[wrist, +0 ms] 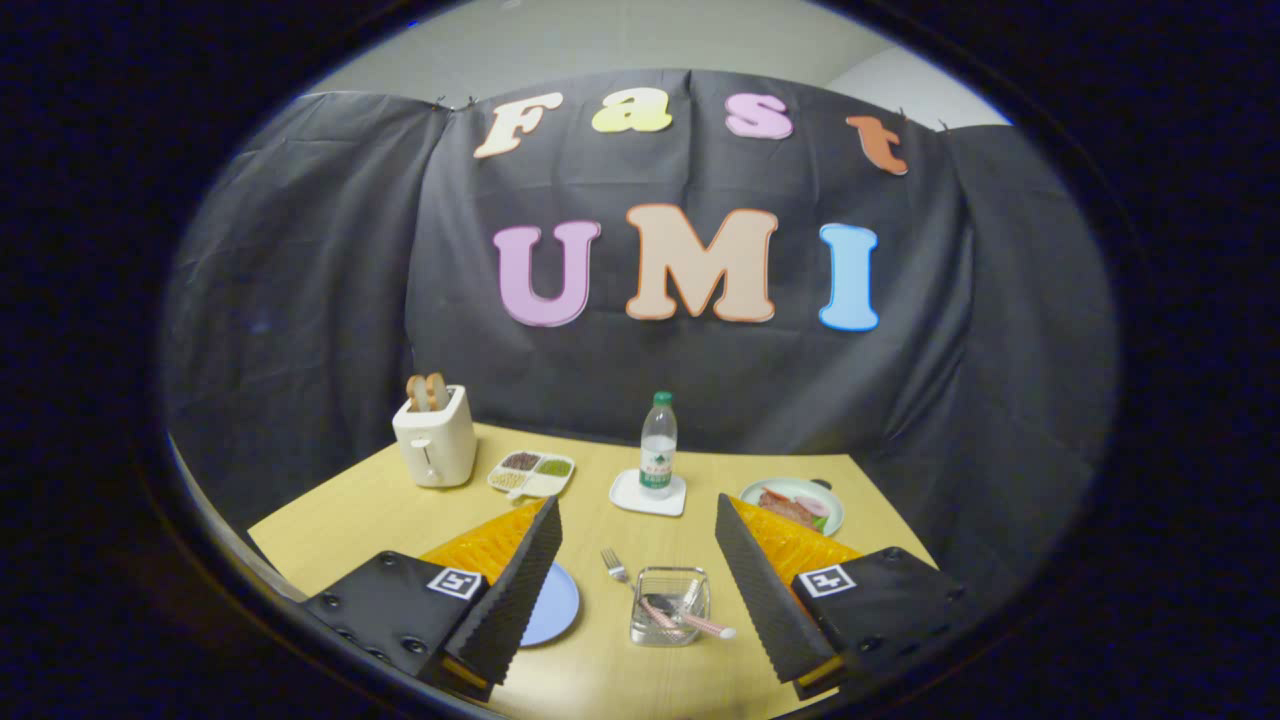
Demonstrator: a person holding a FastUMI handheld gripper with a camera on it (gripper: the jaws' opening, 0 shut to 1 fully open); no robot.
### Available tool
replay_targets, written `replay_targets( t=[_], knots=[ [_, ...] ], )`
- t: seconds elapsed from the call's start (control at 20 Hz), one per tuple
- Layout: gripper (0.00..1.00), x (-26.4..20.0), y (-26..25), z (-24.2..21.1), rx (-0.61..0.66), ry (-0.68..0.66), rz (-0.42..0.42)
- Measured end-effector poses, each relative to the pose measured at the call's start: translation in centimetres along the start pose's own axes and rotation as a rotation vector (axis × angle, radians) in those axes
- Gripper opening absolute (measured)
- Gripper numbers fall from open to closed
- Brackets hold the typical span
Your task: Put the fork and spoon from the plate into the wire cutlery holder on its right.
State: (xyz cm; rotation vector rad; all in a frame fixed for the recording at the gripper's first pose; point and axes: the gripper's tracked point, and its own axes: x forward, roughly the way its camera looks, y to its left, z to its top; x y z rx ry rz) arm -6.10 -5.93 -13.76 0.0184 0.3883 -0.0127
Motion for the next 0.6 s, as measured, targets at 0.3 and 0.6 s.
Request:
replay_targets(
  t=[0.3,0.6],
  knots=[
    [0.98,-0.3,0.9,1.8,0.059,-0.086,-0.011],
    [0.98,-0.4,-0.7,2.2,0.065,-0.09,-0.044]
  ],
)
